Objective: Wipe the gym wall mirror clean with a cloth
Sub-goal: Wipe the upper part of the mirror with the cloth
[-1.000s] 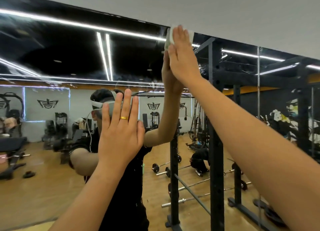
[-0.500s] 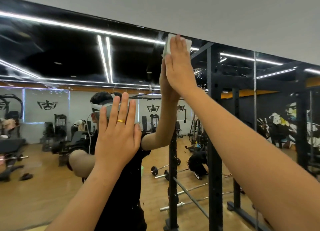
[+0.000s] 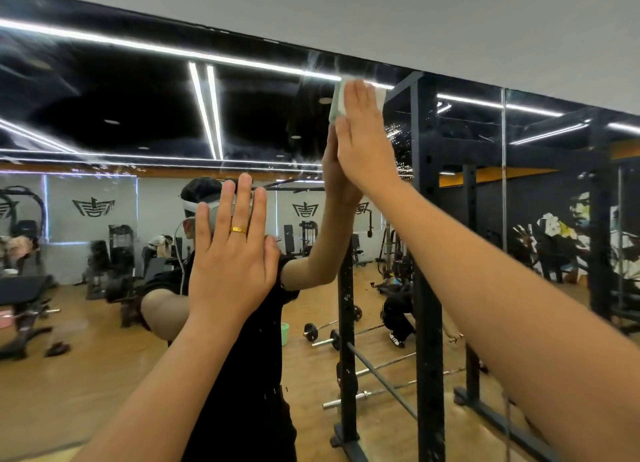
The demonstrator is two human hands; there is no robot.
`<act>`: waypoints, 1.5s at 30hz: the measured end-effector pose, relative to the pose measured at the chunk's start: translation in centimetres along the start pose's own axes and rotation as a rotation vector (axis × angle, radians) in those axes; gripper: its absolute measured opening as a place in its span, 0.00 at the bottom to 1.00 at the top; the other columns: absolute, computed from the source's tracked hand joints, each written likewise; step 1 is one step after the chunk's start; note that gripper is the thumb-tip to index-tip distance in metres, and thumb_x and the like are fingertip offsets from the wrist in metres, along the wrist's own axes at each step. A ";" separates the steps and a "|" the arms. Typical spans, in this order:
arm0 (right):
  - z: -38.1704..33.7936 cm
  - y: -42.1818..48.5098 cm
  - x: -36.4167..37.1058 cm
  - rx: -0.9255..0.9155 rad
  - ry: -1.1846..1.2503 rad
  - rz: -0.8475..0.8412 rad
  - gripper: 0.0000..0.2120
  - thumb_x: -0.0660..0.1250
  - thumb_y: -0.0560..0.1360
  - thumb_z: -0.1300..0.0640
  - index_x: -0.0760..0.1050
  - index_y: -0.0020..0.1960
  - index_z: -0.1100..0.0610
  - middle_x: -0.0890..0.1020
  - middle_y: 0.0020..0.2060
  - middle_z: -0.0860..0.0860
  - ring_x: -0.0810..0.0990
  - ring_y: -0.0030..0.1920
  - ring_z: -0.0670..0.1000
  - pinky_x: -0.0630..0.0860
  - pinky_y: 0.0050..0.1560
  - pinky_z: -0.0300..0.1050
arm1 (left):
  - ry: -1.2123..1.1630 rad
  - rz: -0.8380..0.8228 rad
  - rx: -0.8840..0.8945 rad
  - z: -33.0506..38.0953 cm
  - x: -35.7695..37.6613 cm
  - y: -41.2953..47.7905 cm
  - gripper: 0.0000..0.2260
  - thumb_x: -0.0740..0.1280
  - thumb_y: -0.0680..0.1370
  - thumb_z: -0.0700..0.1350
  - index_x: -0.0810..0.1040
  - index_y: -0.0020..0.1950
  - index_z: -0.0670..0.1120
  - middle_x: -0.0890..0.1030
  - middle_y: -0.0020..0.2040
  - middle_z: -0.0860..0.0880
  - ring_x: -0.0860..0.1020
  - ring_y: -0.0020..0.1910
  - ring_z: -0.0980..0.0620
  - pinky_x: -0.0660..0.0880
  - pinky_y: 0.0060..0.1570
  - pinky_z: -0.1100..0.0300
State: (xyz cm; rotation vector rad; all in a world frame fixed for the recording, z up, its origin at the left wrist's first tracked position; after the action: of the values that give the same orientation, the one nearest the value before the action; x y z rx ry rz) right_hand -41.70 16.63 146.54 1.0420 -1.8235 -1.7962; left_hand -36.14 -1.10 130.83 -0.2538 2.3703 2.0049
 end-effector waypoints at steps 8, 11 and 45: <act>0.2 -0.6 -0.7 0.070 0.107 0.068 0.26 0.50 0.88 0.57 0.46 0.84 0.59 0.48 0.84 0.53 0.44 0.83 0.52 0.41 0.81 0.46 | -0.002 -0.008 0.011 0.1 0.0 0.1 0.29 0.47 0.85 0.52 0.49 0.85 0.42 0.47 0.85 0.41 0.46 0.84 0.42 0.47 0.81 0.38; 0.6 -3.9 0.9 0.017 0.037 0.030 0.27 0.51 0.88 0.57 0.47 0.83 0.59 0.49 0.84 0.53 0.43 0.83 0.51 0.39 0.80 0.45 | 0.000 -0.003 0.010 0.1 -0.1 0.1 0.29 0.47 0.85 0.52 0.49 0.85 0.42 0.47 0.85 0.41 0.46 0.84 0.42 0.47 0.81 0.38; 3.7 -4.1 -0.1 -0.064 0.029 0.067 0.26 0.51 0.88 0.56 0.49 0.84 0.58 0.49 0.84 0.52 0.41 0.81 0.45 0.35 0.79 0.37 | 0.048 0.008 -0.007 -0.1 -0.3 0.0 0.30 0.53 0.84 0.51 0.53 0.84 0.42 0.51 0.85 0.40 0.49 0.84 0.41 0.49 0.81 0.37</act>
State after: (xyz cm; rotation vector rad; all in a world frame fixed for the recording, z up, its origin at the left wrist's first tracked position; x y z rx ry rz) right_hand -43.33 19.63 142.21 0.9673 -1.7513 -1.7789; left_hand -35.80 -1.13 130.88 -0.2962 2.3967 2.0334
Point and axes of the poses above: each hand's wrist, its own y-axis towards the middle knuckle, its own x-axis out of the palm, z = x × y, the point moved 9 cm from there along y, towards the middle knuckle
